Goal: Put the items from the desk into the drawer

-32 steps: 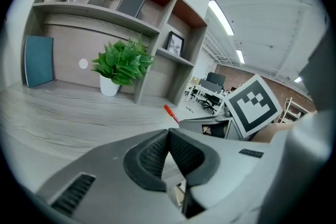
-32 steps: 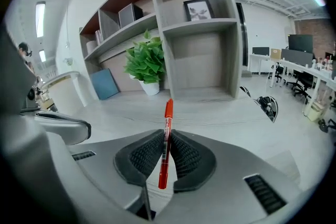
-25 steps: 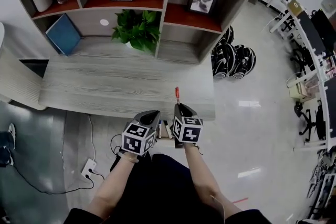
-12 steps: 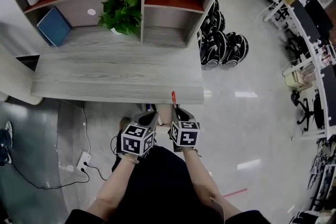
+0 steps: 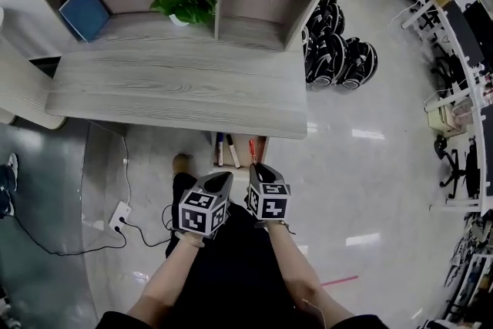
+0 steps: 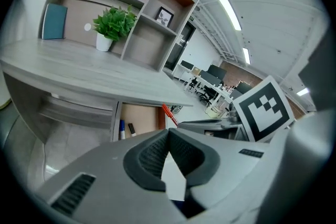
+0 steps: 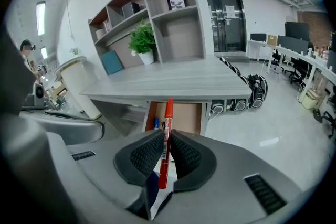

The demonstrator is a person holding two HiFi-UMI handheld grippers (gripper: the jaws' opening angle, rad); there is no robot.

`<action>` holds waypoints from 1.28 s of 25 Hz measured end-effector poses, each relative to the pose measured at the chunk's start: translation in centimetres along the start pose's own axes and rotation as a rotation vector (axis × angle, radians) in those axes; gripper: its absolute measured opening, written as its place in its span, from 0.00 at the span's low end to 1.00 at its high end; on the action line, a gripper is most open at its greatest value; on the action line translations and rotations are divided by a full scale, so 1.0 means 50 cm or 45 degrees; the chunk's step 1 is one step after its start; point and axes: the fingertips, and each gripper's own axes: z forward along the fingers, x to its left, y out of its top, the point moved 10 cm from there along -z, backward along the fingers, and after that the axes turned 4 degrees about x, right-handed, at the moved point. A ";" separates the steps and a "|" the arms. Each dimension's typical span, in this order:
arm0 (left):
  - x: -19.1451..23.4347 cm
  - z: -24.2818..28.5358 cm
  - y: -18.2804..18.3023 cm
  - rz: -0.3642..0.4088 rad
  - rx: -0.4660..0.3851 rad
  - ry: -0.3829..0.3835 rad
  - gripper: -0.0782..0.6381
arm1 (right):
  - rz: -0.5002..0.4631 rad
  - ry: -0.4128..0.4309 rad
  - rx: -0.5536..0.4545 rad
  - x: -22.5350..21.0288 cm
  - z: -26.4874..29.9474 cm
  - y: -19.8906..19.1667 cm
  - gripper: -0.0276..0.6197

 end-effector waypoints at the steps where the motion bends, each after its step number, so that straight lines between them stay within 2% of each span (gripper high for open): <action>1: 0.004 -0.003 -0.011 -0.010 0.010 0.012 0.15 | -0.006 0.007 0.011 0.001 0.007 -0.007 0.09; 7: 0.037 -0.013 -0.057 -0.071 0.048 0.077 0.14 | -0.044 0.049 0.066 0.004 0.056 -0.032 0.09; 21: 0.093 -0.033 -0.071 -0.136 0.028 0.150 0.14 | -0.121 0.038 0.062 -0.024 0.166 0.002 0.09; 26: 0.097 -0.034 -0.072 -0.135 0.041 0.154 0.14 | -0.122 0.084 0.073 -0.028 0.183 0.013 0.11; 27: 0.098 -0.034 -0.071 -0.133 0.044 0.154 0.14 | -0.109 0.100 0.088 -0.028 0.185 0.012 0.18; 28: 0.098 -0.033 -0.068 -0.130 0.045 0.155 0.15 | -0.095 0.117 0.102 -0.028 0.186 0.012 0.39; 29: 0.099 -0.033 -0.066 -0.127 0.045 0.157 0.14 | -0.082 0.130 0.111 -0.029 0.185 0.010 0.42; 32: 0.101 -0.031 -0.060 -0.122 0.040 0.158 0.15 | -0.076 0.135 0.111 -0.029 0.178 0.004 0.42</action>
